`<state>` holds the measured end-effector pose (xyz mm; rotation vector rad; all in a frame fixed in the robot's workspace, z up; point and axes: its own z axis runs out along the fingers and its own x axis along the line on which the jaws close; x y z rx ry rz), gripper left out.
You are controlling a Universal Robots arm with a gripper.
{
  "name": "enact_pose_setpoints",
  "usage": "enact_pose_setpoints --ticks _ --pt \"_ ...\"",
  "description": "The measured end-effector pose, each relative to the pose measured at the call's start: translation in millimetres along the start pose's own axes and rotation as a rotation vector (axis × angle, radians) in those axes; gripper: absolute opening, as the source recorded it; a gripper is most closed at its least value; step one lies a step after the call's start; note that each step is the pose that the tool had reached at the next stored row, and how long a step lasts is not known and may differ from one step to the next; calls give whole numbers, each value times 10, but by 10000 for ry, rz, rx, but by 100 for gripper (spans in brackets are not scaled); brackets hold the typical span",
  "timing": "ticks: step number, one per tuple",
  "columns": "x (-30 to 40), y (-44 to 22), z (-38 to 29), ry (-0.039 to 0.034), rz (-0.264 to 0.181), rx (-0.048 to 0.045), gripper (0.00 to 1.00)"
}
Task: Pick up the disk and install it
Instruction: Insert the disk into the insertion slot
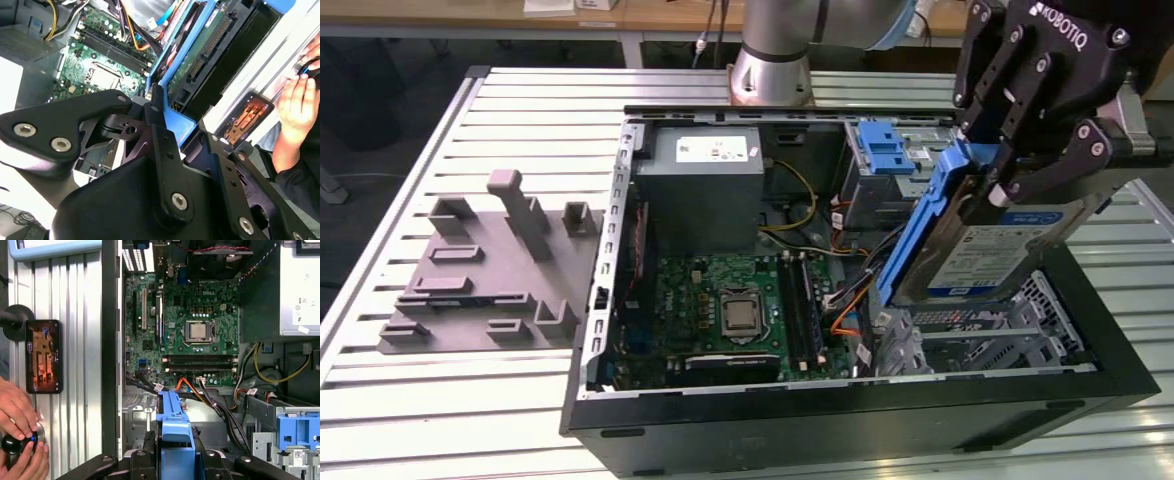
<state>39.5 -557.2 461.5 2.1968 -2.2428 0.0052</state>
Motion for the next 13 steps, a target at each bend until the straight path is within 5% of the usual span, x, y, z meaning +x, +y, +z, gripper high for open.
enact_pose_setpoints --ticks 6,13 --pt "0 -17 3 -2 0 0 36" --pt "-3 -179 24 -1 1 0 36"
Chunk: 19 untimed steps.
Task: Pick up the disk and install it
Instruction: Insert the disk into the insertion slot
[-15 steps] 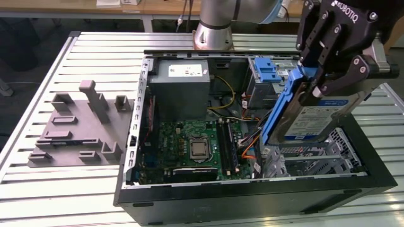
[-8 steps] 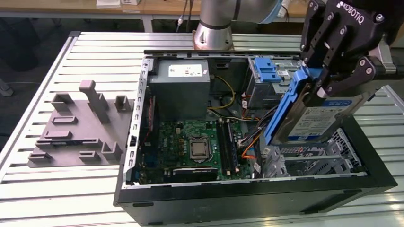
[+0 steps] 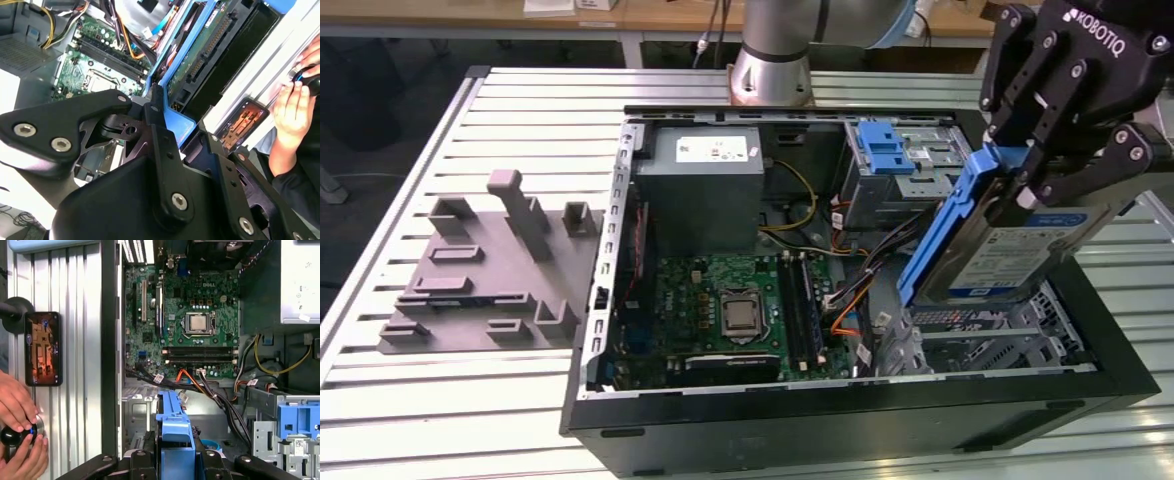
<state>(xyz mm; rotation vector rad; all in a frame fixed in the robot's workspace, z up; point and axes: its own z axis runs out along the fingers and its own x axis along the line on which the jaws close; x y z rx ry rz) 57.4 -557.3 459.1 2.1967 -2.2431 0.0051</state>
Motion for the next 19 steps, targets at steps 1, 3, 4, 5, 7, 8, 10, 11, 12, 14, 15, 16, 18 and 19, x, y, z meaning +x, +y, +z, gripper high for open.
enact_pose_setpoints --ticks 1,3,4,5,7,8,10,11,12,14,15,16,18,19 --pt "2 -10 6 0 0 0 36" --pt "8 -24 19 0 0 0 36" --pt "12 -31 25 2 0 0 36" --pt "17 -37 34 0 0 0 36" --pt "28 -52 50 1 0 0 36" --pt "35 -61 58 0 0 0 36" --pt "48 -87 73 0 0 0 36" --pt "51 -103 79 -1 0 0 36" --pt "53 -121 85 -1 0 0 36" --pt "55 -149 95 0 0 0 36" --pt "57 -157 100 0 -1 0 36" --pt "59 -161 105 1 -1 0 36" --pt "66 -161 118 -1 2 0 36" --pt "69 -161 126 -1 1 0 36"
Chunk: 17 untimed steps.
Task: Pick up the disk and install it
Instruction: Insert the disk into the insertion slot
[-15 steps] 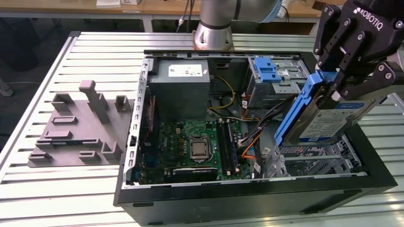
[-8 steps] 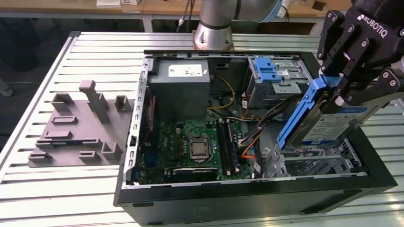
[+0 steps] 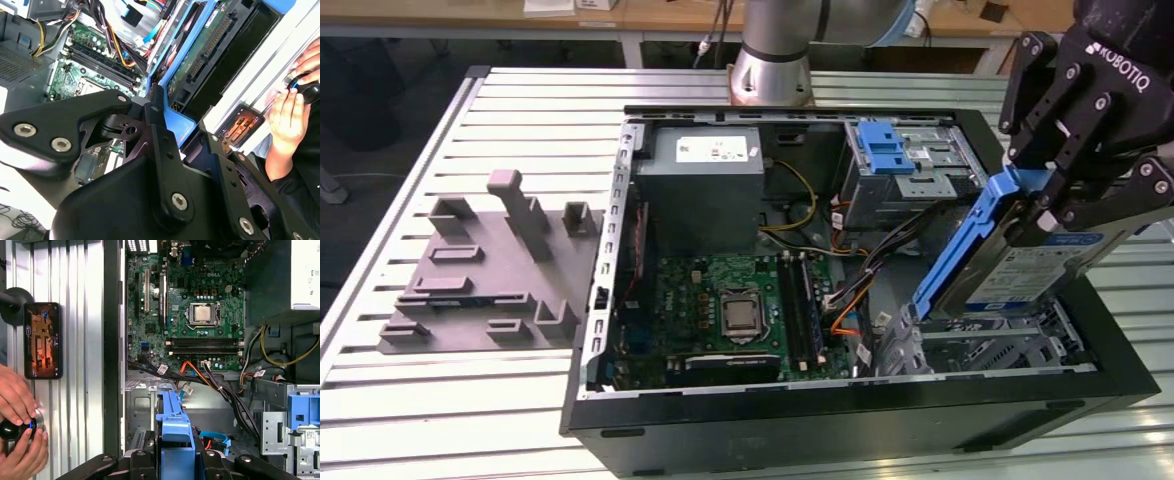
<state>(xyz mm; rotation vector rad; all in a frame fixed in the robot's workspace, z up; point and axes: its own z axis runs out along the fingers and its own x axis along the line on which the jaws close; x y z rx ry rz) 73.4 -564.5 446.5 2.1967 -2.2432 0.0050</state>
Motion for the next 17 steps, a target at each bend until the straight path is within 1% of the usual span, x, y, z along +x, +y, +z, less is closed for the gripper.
enact_pose_setpoints --ticks 3,5,17 --pt "3 -1 17 3 -1 2 36" --pt "4 -1 55 1 -1 2 36" --pt "4 -1 117 -2 -1 2 36"
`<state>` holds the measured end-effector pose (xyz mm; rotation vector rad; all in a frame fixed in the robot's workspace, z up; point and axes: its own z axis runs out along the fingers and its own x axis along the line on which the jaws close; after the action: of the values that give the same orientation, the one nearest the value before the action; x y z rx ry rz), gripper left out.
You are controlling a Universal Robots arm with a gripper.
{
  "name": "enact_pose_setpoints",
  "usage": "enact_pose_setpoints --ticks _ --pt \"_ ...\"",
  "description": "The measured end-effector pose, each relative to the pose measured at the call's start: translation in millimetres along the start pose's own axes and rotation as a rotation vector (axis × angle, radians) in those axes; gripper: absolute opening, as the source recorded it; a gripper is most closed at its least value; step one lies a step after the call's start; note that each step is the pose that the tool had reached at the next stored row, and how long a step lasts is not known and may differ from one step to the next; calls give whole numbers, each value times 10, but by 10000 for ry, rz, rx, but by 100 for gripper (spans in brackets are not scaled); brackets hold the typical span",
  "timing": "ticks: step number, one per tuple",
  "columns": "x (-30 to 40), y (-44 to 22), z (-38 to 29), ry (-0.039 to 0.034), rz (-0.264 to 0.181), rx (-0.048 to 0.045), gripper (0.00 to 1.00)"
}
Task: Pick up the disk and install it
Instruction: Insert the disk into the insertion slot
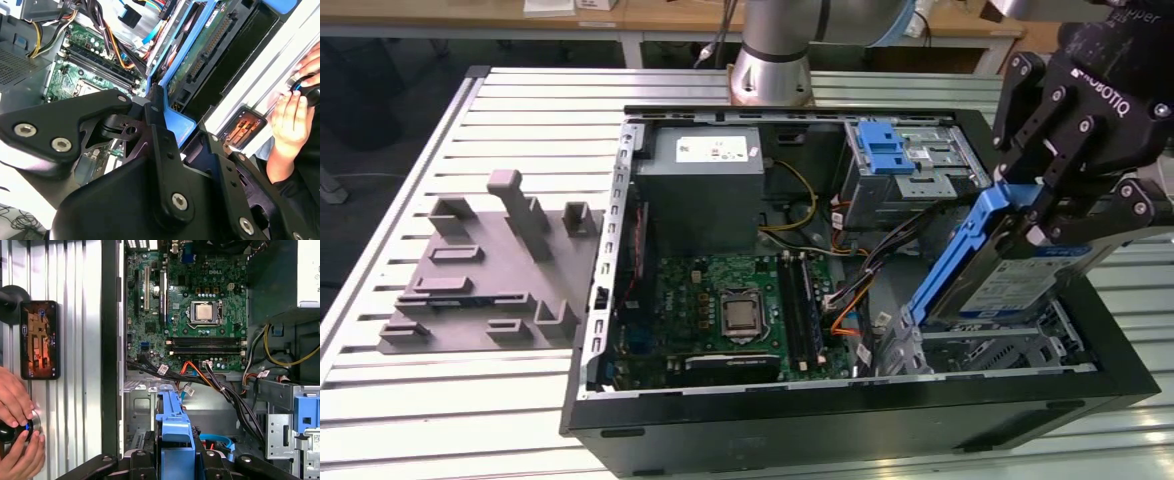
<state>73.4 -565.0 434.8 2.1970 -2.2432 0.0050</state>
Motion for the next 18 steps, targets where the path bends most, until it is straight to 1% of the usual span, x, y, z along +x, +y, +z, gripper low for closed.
enact_pose_setpoints --ticks 9,18 --pt "6 0 60 -1 0 0 36" --pt "13 0 140 -1 0 0 36"
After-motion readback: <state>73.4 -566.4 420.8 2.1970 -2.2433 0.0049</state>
